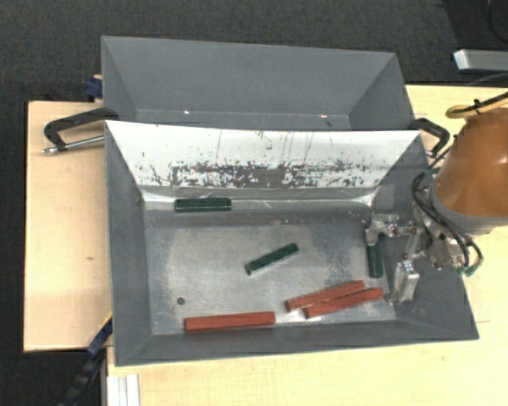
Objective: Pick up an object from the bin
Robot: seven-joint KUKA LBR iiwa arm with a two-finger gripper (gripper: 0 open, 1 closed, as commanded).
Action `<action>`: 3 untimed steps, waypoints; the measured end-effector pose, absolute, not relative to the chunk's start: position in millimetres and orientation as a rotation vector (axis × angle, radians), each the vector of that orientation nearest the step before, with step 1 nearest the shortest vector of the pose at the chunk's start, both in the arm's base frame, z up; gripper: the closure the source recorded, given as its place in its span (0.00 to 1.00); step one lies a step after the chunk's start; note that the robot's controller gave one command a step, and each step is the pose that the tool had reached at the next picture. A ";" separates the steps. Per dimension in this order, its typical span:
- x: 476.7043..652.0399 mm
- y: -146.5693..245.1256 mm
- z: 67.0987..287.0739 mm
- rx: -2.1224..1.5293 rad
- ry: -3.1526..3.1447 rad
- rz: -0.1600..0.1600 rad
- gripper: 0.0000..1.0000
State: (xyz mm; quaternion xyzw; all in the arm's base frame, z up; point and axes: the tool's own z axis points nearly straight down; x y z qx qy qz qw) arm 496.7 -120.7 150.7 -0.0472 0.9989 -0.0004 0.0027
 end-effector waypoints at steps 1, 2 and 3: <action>491.5 -119.0 70.9 -0.442 3.109 0.001 1.00; 491.5 -119.0 70.9 -0.442 3.109 0.001 1.00; 495.6 -122.1 120.6 -0.459 3.110 0.004 1.00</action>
Offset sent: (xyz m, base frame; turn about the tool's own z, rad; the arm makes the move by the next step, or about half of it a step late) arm 0.0000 0.0000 0.0000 0.0000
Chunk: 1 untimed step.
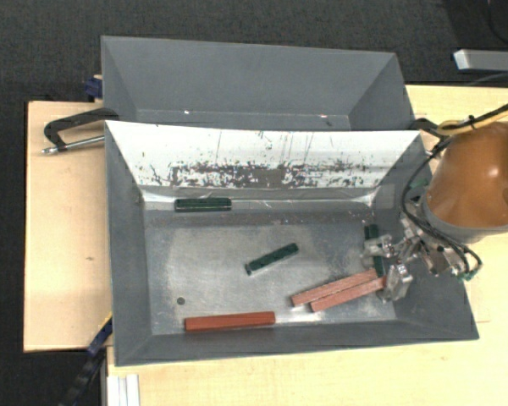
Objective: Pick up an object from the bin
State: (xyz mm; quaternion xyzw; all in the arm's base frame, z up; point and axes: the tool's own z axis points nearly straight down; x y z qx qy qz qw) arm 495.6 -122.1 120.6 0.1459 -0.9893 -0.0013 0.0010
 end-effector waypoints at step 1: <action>498.2 -128.9 229.8 0.468 -3.111 0.001 1.00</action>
Offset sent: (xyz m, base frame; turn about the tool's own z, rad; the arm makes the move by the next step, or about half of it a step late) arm 0.0000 0.0000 0.0000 0.0000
